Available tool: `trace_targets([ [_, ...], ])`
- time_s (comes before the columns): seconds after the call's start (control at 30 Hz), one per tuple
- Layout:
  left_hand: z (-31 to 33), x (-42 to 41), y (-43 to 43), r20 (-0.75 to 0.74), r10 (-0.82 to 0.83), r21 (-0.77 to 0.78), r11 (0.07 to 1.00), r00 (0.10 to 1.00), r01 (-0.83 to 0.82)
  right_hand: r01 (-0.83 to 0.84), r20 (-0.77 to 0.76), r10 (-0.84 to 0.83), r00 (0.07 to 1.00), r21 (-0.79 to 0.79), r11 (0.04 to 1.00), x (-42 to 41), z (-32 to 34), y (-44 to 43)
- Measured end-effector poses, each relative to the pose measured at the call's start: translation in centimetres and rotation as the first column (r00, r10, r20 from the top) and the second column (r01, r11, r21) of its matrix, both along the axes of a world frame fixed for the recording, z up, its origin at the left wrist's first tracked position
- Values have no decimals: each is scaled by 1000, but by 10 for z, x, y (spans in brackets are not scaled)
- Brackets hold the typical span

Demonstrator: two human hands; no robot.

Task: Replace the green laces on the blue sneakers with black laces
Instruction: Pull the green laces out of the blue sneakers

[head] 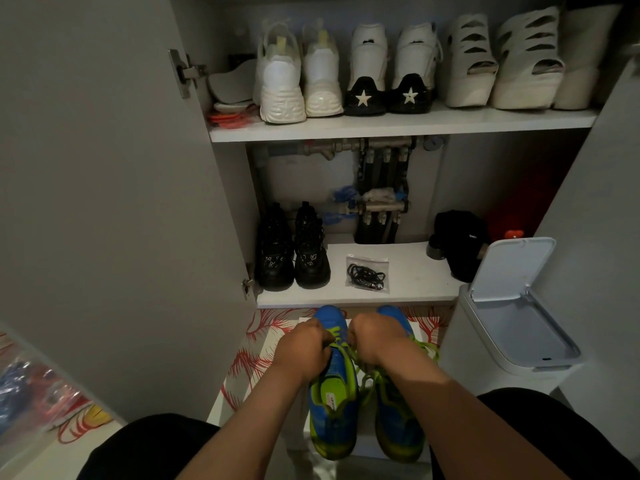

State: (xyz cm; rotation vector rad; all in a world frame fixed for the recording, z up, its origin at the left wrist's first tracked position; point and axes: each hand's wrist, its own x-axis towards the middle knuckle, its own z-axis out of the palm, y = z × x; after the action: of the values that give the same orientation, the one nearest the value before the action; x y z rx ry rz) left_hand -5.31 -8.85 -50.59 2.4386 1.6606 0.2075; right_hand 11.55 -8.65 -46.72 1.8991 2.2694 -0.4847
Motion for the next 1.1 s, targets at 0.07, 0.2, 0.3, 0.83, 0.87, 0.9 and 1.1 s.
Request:
trace_targets([
  [0.07,1,1,0,2,13,14,1000,1000,-13,14,9,-14,1000,1,1000,1,0,1],
  [0.2,0,6,0,-46,32,78,997,998,-28,34,-117,-27,993,51,998,-5,-3,0],
  [0.3,-3,11,-1,-61,60,106,993,996,-53,58,-160,-51,986,37,998,-10,-6,-2],
  [0.83,1,0,0,395,377,-172,926,838,-335,117,-220,-107,970,34,993,-18,-12,-2],
  [0.87,3,0,0,359,339,-151,941,870,-304,113,-213,-99,972,52,992,-19,-13,-2],
  [0.9,3,0,0,326,304,-134,952,895,-275,104,-201,-88,976,72,992,-20,-14,-2],
  [1.1,14,-4,6,125,149,-113,984,981,-135,42,-82,-27,996,185,982,-25,-18,-4],
])
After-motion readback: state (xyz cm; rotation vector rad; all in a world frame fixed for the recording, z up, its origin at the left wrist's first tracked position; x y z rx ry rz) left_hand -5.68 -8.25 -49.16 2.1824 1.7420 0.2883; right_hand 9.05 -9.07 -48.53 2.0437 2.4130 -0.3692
